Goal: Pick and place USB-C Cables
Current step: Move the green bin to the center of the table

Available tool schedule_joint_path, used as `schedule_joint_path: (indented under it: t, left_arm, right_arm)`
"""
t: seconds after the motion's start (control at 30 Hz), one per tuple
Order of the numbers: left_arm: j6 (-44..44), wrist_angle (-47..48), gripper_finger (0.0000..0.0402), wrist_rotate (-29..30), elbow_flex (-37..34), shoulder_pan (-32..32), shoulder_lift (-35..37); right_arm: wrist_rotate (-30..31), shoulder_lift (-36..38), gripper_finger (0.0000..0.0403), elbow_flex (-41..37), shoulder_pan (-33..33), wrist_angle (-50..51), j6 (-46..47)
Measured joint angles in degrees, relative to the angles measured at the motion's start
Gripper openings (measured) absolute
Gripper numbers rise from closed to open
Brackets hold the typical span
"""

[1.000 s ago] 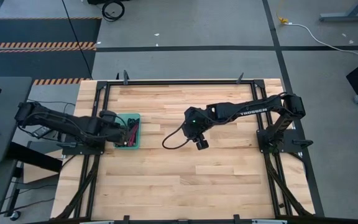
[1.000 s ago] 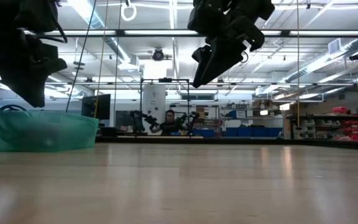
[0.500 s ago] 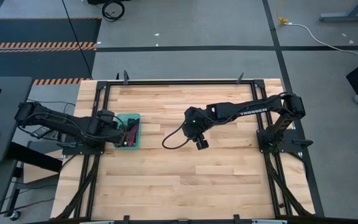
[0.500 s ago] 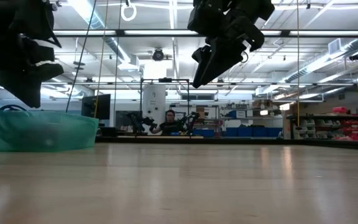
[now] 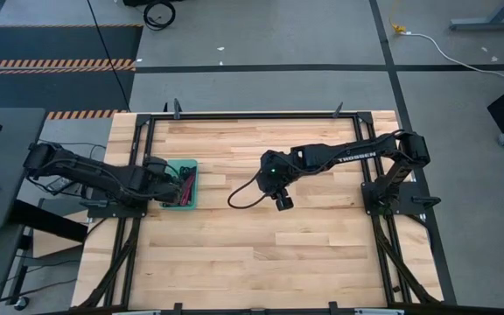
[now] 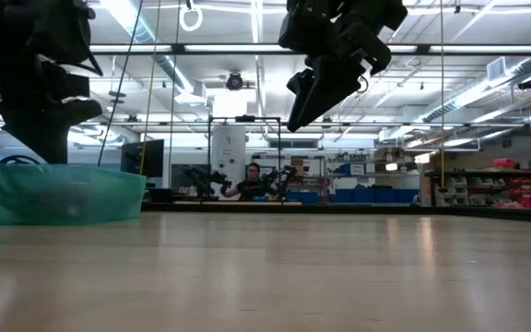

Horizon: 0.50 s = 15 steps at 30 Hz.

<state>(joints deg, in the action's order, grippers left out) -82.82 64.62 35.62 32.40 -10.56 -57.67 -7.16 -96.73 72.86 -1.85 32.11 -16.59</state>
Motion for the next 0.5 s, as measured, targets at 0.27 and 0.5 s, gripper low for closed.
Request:
schedule_joint_path:
  t: [0.27, 0.5]
  left_arm:
    - [-0.47, 2.95, 0.0068, 0.52, -0.02, 3.65, -0.78]
    - [0.23, 1.70, 0.0068, 0.15, -0.02, 3.97, -3.21]
  right_arm:
    - [0.00, 0.00, 0.0169, 0.00, 0.00, 0.80, 0.08]
    - [0.00, -0.02, 0.0169, 0.00, 0.00, 0.71, 0.14]
